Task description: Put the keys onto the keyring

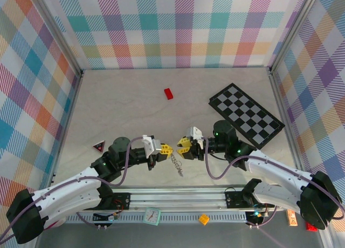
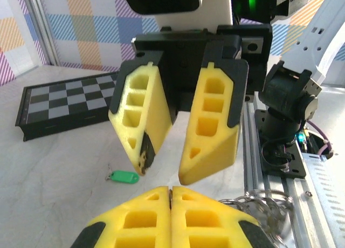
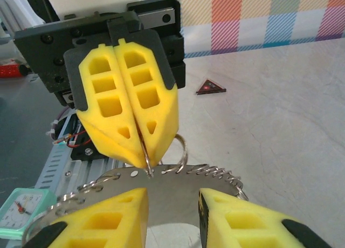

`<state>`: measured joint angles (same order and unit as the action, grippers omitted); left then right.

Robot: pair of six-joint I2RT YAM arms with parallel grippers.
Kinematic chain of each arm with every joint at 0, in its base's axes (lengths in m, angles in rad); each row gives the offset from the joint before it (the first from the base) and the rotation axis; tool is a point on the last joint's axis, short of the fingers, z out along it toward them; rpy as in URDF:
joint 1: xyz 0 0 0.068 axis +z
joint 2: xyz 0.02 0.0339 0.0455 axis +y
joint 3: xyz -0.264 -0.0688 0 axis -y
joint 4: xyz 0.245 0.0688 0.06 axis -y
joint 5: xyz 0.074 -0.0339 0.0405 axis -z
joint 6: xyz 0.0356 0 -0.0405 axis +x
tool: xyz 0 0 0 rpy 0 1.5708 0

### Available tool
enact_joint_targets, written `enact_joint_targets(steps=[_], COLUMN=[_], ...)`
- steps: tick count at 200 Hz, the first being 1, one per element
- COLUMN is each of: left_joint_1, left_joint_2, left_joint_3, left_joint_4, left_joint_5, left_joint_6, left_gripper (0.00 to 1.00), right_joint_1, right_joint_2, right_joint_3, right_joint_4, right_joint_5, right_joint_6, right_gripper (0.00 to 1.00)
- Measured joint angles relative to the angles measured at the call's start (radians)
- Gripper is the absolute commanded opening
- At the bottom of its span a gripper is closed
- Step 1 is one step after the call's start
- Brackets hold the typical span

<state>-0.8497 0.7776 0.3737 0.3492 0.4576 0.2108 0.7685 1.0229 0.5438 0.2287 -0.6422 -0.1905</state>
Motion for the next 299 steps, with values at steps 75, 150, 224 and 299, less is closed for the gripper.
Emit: enact_joint_targets(steps=[75, 150, 224, 299], left_joint_1=[0.000, 0.000, 0.001, 0.000], left_joint_2=[0.029, 0.051, 0.101, 0.140], left_joint_3=[-0.017, -0.026, -0.050, -0.093], left_joint_4=[0.084, 0.144, 0.257, 0.290], left_joint_5=[0.008, 0.022, 0.016, 0.012], left_joint_6=[-0.013, -0.038, -0.073, -0.082], left_gripper=[0.00, 0.00, 0.00, 0.12], right_joint_1=[0.000, 0.000, -0.007, -0.002], right_joint_2=[0.046, 0.082, 0.108, 0.115], right_joint_3=[0.000, 0.000, -0.007, -0.041], right_joint_4=[0.059, 0.106, 0.153, 0.120], right_joint_5=[-0.074, -0.105, -0.127, -0.084], right_joint_6=[0.047, 0.076, 0.121, 0.023], right_gripper=[0.31, 0.24, 0.02, 0.00])
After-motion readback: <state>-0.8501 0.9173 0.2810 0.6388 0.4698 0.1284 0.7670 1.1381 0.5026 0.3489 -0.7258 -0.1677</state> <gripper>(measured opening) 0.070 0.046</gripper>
